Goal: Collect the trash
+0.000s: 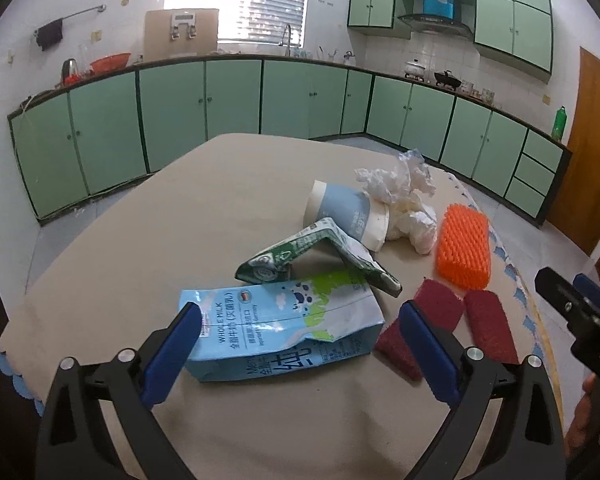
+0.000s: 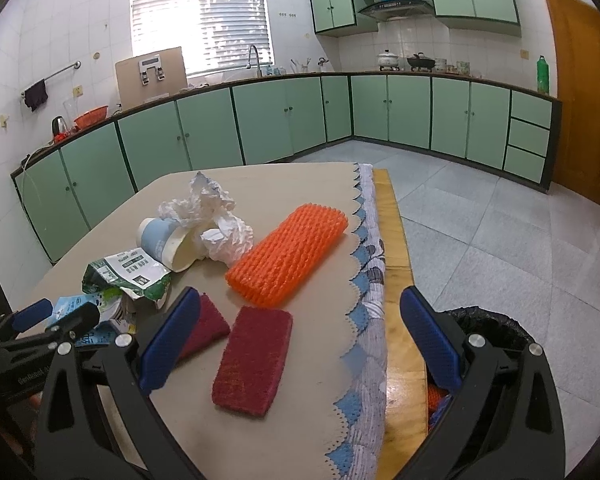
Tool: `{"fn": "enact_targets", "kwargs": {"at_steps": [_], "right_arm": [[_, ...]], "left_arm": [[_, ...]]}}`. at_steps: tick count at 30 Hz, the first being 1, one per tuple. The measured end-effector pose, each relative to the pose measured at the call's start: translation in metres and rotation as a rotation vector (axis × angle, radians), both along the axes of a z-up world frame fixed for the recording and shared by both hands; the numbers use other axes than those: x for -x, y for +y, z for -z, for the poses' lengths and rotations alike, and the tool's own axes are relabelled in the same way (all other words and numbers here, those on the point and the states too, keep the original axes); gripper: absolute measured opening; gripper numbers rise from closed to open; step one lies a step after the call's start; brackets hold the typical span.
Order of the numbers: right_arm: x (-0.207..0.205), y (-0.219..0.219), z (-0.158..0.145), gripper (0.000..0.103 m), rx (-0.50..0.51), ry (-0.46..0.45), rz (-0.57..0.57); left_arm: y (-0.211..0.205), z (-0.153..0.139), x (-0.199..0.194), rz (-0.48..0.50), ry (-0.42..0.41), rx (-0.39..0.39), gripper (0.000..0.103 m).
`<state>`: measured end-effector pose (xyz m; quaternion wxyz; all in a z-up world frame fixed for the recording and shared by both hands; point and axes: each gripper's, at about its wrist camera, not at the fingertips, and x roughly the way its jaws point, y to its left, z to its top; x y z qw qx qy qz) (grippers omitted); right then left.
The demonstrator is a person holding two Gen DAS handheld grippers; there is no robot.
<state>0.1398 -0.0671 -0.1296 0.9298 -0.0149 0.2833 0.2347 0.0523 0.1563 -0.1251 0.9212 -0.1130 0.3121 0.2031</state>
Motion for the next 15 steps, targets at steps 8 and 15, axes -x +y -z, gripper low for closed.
{"fn": "enact_targets", "kwargs": {"at_steps": [8, 15], "right_arm": [[0.002, 0.002, 0.000, 0.097, 0.006, 0.001, -0.004], [0.002, -0.002, -0.001, 0.097, 0.000, -0.008, 0.003]], "left_arm": [[0.002, 0.006, 0.003, 0.032, 0.003, 0.082, 0.097], [-0.009, 0.004, 0.003, 0.095, -0.001, 0.111, 0.096]]}}
